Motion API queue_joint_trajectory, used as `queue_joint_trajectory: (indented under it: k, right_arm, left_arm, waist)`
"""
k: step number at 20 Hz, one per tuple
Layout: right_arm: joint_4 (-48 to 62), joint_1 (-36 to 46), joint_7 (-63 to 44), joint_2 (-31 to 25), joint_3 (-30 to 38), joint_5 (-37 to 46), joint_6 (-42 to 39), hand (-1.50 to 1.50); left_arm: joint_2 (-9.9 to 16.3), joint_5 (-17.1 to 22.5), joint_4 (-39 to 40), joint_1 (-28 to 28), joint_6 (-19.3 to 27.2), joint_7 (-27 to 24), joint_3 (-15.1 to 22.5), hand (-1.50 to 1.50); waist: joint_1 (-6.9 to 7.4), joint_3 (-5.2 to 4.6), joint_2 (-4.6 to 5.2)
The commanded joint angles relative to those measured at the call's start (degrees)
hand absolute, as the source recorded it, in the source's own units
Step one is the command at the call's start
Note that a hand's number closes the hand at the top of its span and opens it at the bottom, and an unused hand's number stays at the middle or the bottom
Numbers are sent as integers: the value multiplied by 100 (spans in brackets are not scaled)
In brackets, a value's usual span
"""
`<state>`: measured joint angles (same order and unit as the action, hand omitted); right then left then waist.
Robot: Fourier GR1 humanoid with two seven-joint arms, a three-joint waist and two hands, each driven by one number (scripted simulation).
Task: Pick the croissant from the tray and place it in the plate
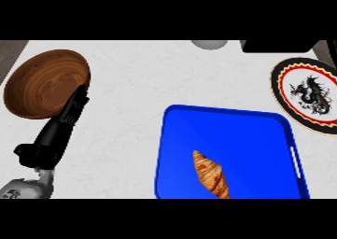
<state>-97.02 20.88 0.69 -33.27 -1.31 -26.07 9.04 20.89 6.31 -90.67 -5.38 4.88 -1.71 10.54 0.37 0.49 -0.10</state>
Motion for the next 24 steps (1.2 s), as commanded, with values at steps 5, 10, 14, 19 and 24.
queue_joint_trajectory:
  k: [5, 10, 14, 19, 24]
  right_arm:
    - [-625, 131, -683, -2, -2539, 117, -2088, 150]
    - [-1525, 1418, 338, -1680, -2575, 3136, -2329, 150]
    - [-179, -531, 1143, -180, -3453, 2933, -1344, 150]
    - [802, -476, 2954, -164, -3963, 2746, -2651, -150]
    - [890, 356, 2755, -362, -4477, 4589, -2384, -150]
  left_arm:
    - [-214, -27, 463, 195, 403, 661, -77, 0]
    - [-282, 51, 707, 375, 455, 900, -93, 0]
    - [-580, -105, 727, 260, 948, 1189, -86, 0]
    - [-560, -80, 919, 131, 874, 1239, -177, 0]
    - [-615, -135, 1018, 76, 946, 1233, -232, 0]
  waist:
    - [512, -82, 110]
    - [399, -122, -180]
    - [101, -6, 131]
    - [102, -34, 72]
    - [60, -49, 23]
